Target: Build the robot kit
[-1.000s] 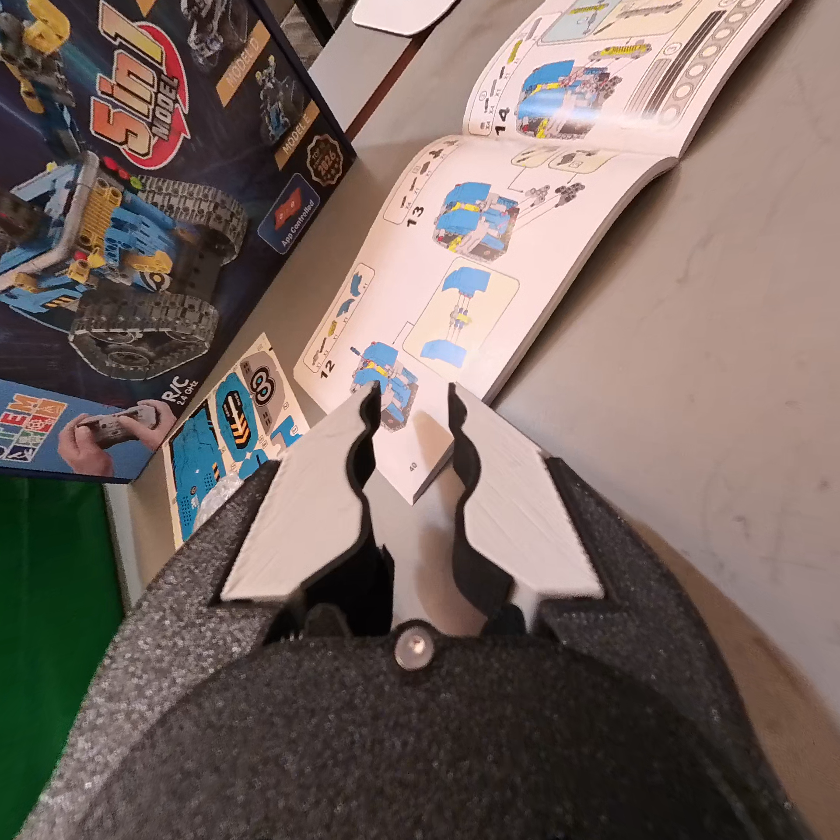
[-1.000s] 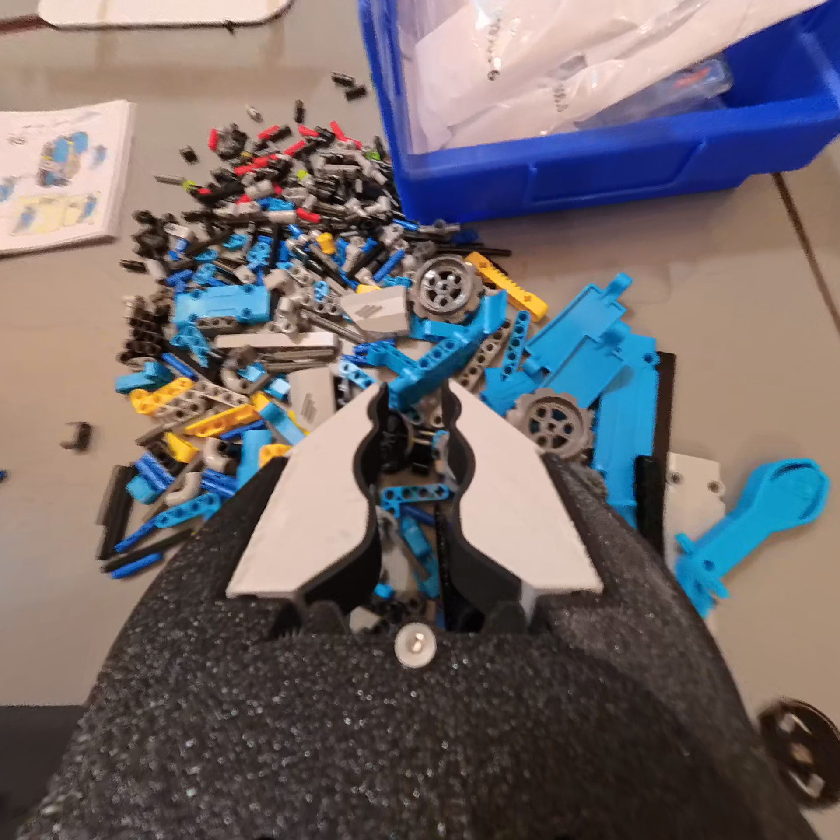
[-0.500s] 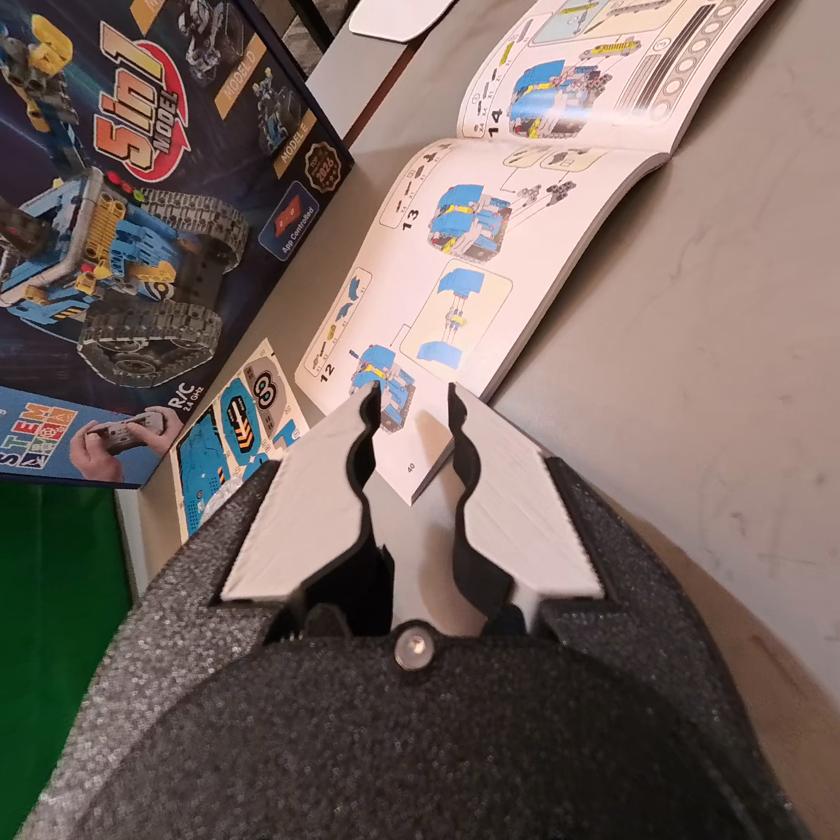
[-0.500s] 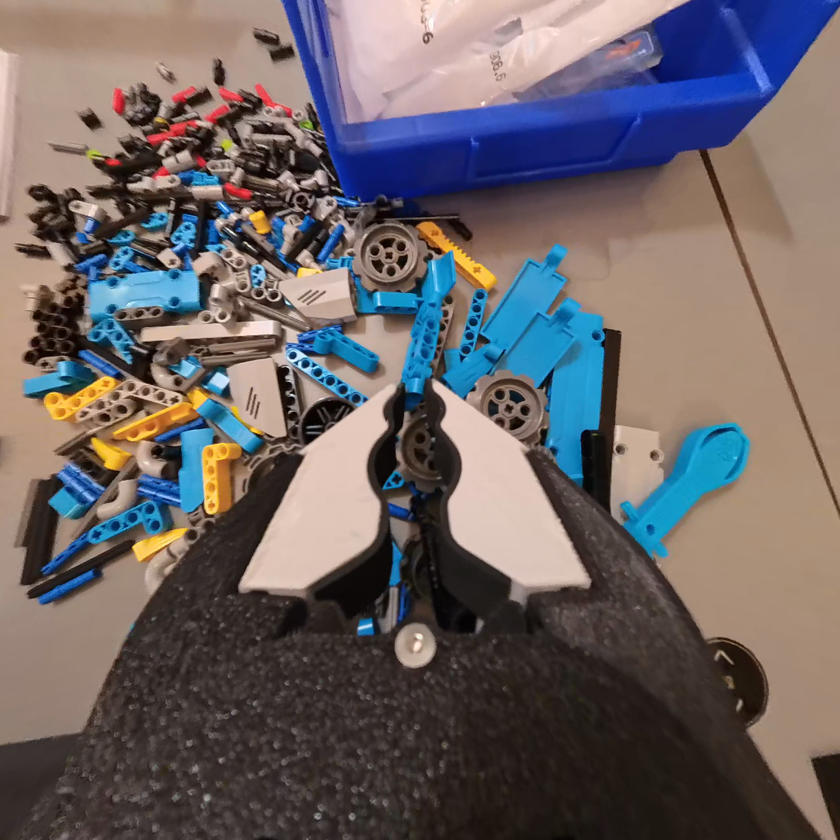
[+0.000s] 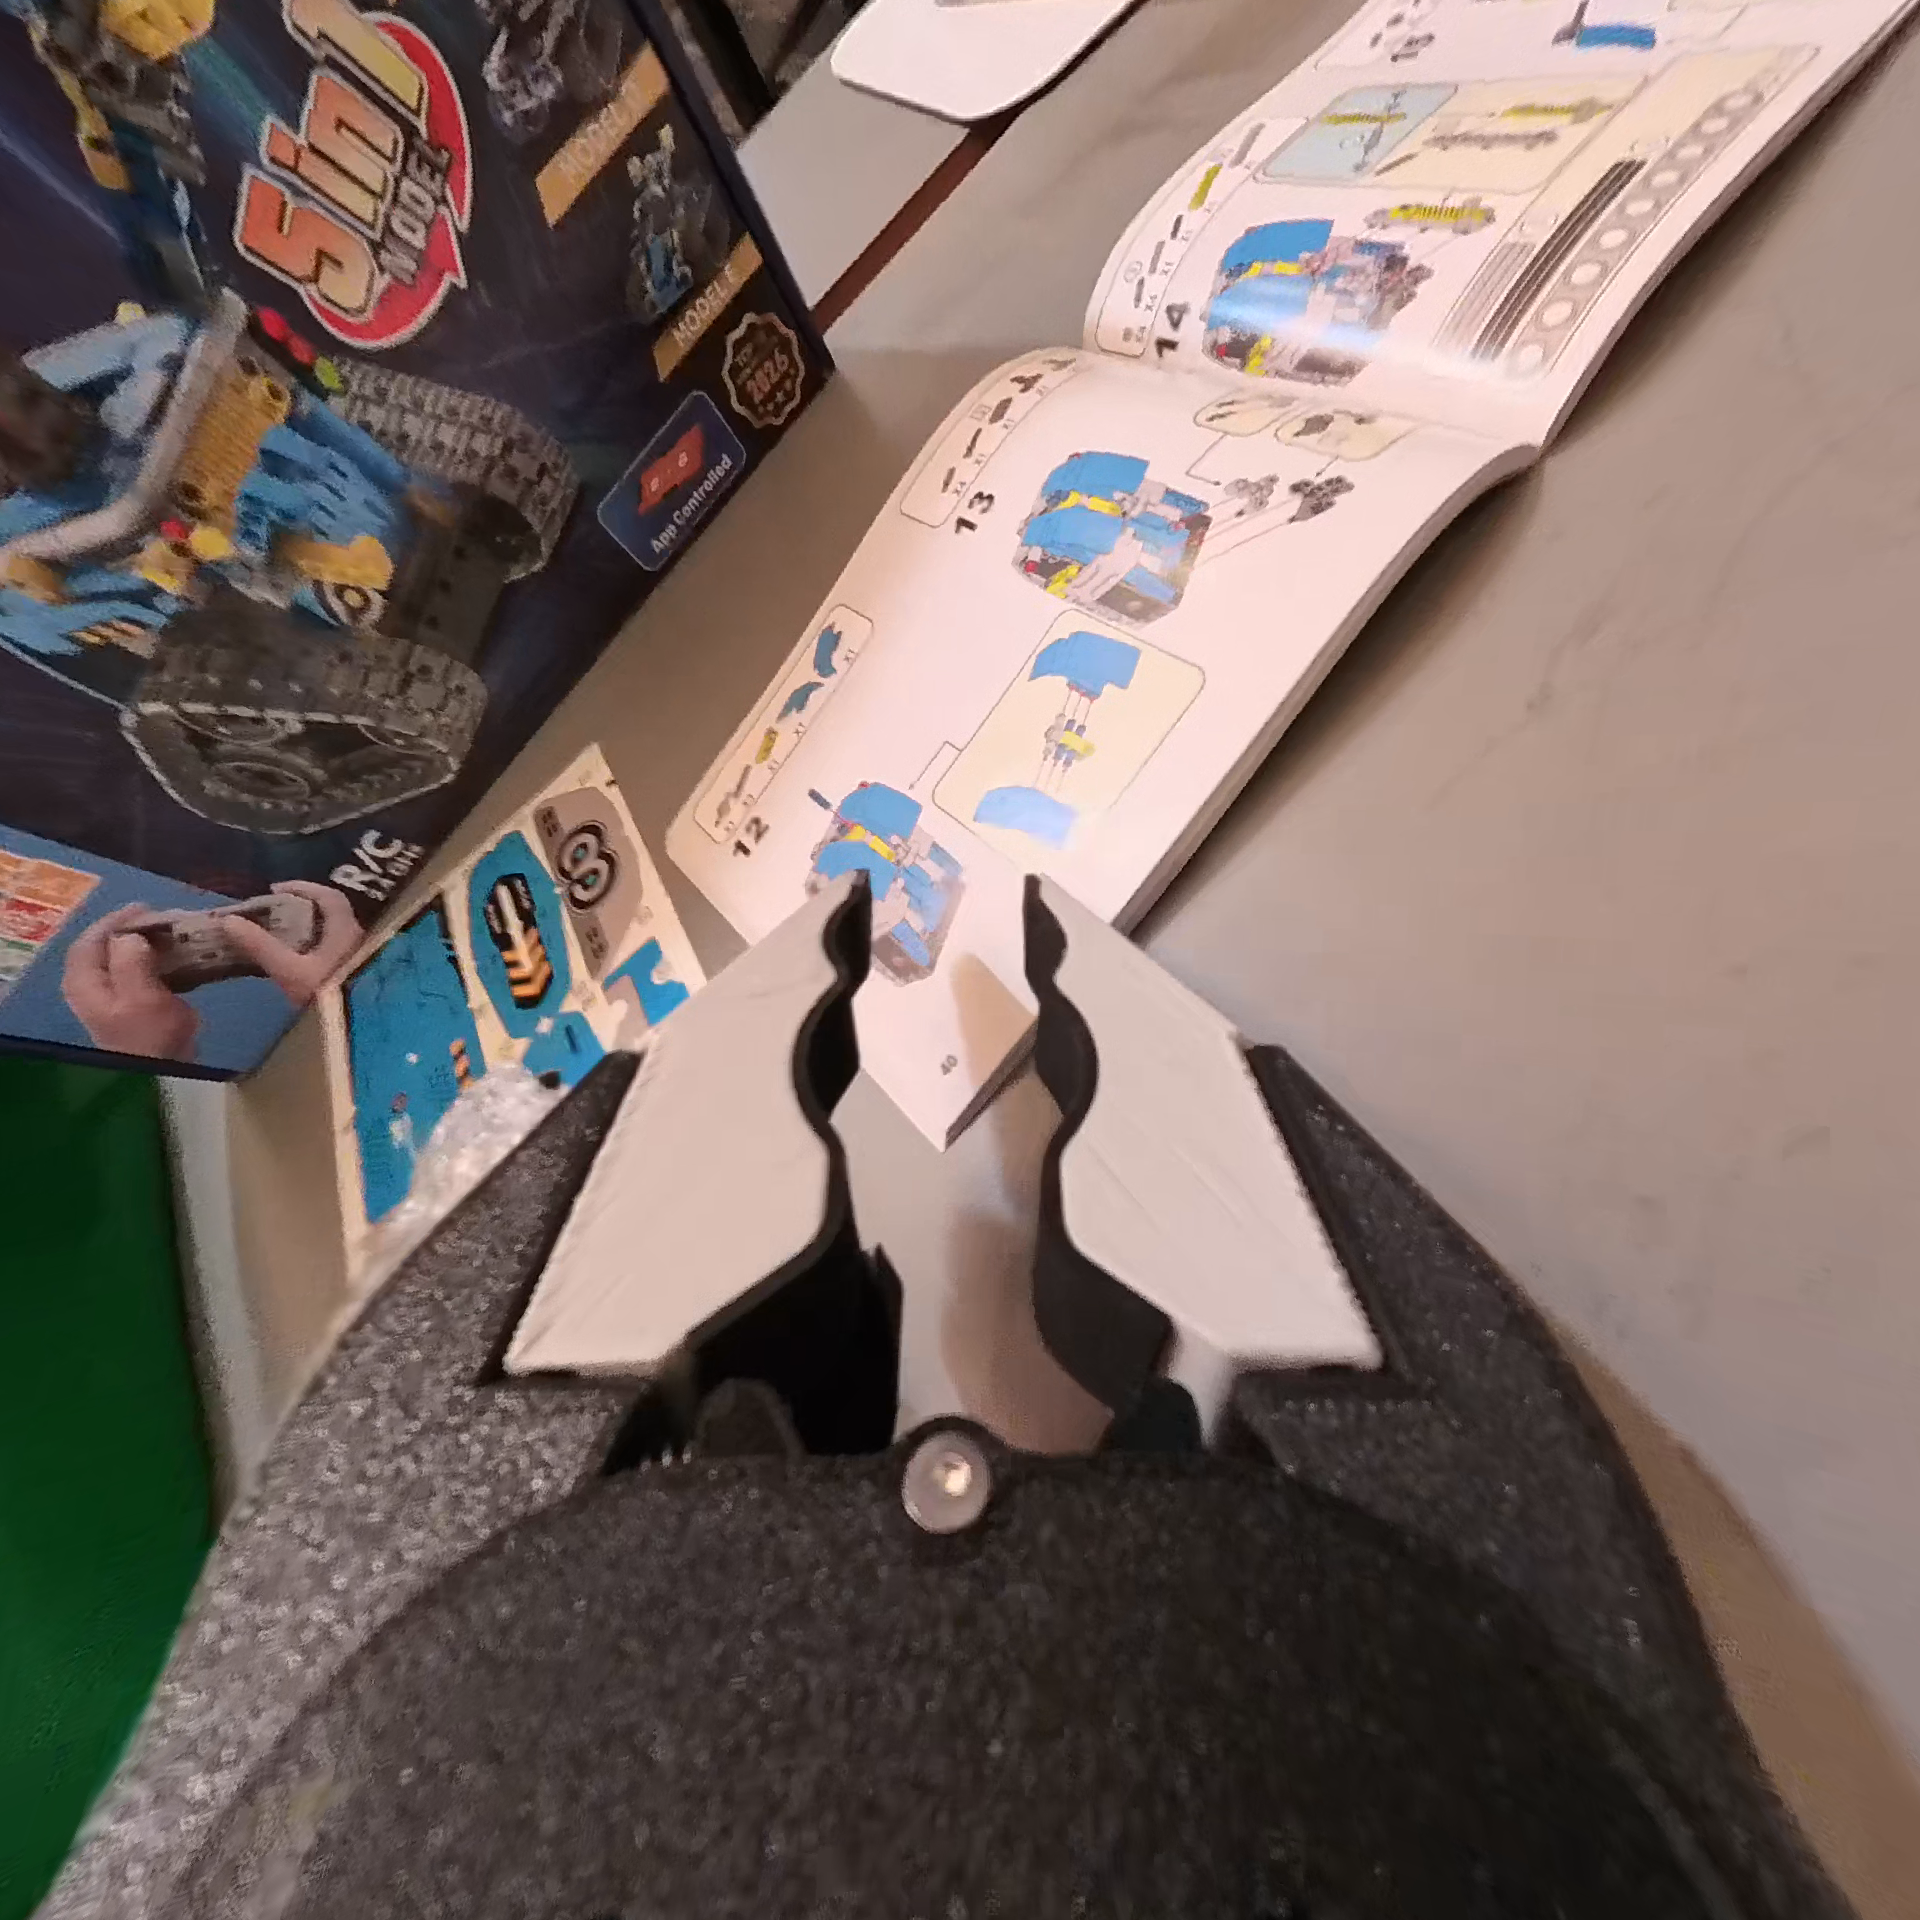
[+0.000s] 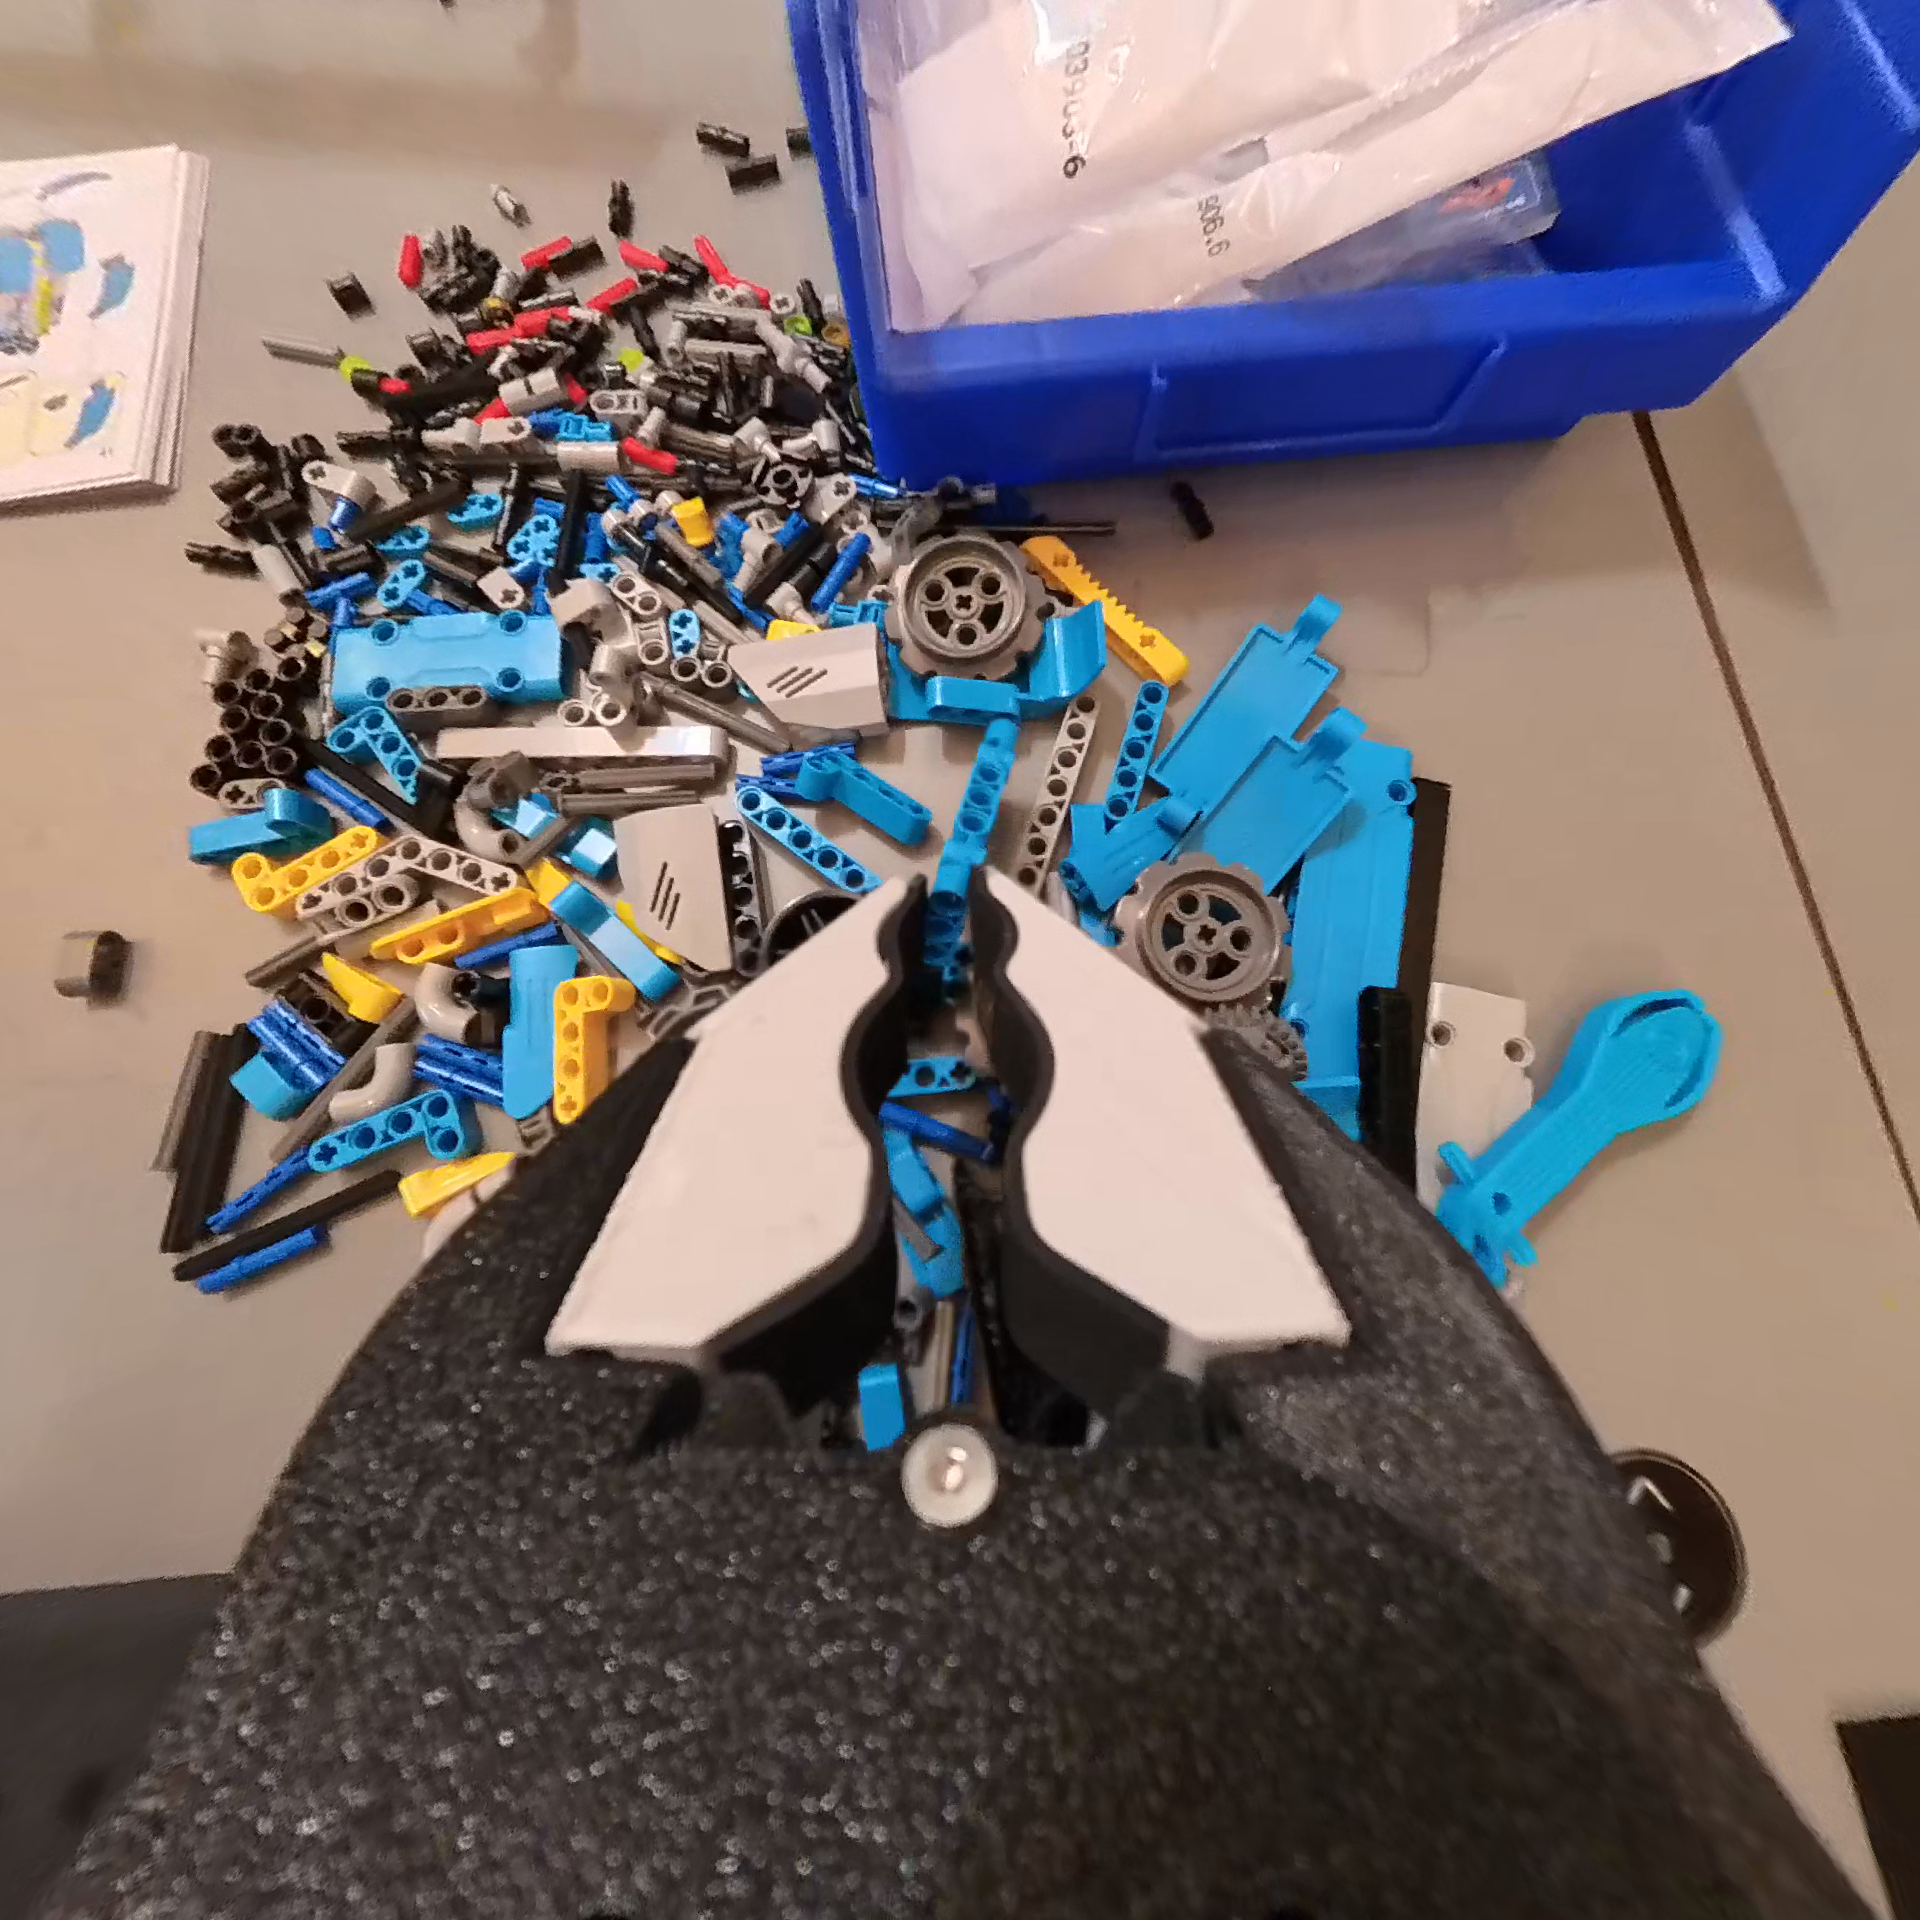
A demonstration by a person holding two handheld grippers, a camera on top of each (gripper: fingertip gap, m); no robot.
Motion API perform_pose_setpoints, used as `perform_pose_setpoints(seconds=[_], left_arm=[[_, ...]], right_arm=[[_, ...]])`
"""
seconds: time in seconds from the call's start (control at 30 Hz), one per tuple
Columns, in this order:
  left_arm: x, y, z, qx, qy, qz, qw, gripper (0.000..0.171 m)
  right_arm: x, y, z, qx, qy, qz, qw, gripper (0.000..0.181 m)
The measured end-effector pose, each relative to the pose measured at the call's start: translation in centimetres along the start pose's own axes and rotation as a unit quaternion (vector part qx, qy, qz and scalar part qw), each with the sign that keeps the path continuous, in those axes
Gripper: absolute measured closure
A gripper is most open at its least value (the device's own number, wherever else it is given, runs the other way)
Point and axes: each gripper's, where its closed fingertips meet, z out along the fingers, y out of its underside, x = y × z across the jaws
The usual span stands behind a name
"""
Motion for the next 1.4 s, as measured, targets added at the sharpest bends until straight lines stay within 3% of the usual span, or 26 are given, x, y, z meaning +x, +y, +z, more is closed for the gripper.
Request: perform_pose_setpoints(seconds=[0.17, 0.67, 0.8, 1.0, 1.23, 1.4], left_arm=[[-0.3, 0.1, 0.0, -0.003, 0.024, -0.049, 0.998, 0.143], [0.3, 0.3, 0.2, -0.009, 0.03, -0.023, 0.999, 0.143], [0.3, 0.3, 0.2, -0.008, 0.028, -0.02, 0.999, 0.143], [0.3, 0.3, 0.2, -0.008, 0.026, -0.018, 0.999, 0.143], [0.4, 0.3, 0.2, -0.01, 0.02, -0.008, 1.0, 0.143], [0.4, 0.3, 0.2, -0.008, 0.014, 0.001, 1.0, 0.143]], right_arm=[[-0.7, 0.6, 0.9, -0.013, -0.022, -0.014, 1.0, 0.174], [-5.6, -0.2, 1.4, -0.019, -0.115, -0.039, 0.992, 0.181], [-4.5, -0.4, 0.9, -0.009, -0.104, -0.032, 0.994, 0.178], [0.9, -0.4, 0.1, 0.007, -0.027, 0.012, 1.0, 0.17], [2.3, -0.7, 1.2, -0.017, -0.06, 0.042, 0.997, 0.155], [1.7, -3.0, 2.5, -0.007, -0.102, 0.08, 0.991, 0.153]])
